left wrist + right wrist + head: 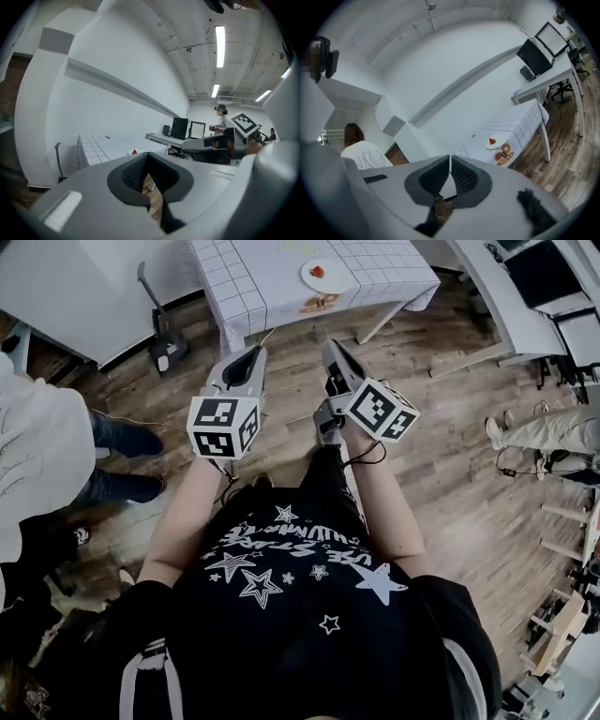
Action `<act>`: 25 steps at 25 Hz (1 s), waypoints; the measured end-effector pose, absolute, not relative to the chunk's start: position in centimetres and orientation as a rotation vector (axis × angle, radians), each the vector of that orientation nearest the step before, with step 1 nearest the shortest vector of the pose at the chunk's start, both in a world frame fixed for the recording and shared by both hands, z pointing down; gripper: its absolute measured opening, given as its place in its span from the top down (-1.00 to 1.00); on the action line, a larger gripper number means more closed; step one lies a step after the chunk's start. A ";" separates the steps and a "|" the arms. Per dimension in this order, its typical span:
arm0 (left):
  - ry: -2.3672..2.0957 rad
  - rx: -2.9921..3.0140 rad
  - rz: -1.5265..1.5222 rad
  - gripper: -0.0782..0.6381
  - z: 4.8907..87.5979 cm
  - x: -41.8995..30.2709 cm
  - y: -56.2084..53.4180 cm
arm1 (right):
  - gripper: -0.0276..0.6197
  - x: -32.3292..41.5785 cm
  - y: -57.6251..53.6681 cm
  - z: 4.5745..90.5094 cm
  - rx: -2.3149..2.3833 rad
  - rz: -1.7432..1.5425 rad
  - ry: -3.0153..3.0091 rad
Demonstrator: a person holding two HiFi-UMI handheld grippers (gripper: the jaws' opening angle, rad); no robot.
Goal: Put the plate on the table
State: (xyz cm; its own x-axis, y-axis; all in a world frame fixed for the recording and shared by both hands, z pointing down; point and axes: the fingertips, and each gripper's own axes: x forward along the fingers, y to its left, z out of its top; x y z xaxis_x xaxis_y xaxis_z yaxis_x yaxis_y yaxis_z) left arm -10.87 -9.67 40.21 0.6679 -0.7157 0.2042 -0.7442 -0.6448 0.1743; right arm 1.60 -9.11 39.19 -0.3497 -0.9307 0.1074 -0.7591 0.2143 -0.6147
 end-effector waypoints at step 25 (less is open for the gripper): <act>-1.092 2.711 0.194 0.76 37.7 -5.9 2.9 | 0.87 3.5 3.3 36.4 -1.601 -0.744 2.350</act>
State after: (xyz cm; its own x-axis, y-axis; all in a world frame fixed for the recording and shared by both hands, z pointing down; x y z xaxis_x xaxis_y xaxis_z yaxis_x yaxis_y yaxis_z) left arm -5.92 2.91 37.70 0.7164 -0.6685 0.1999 -0.6964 -0.7025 0.1467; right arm 3.53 3.29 36.41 -0.3919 -0.9131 0.1124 -0.8114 0.2855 -0.5100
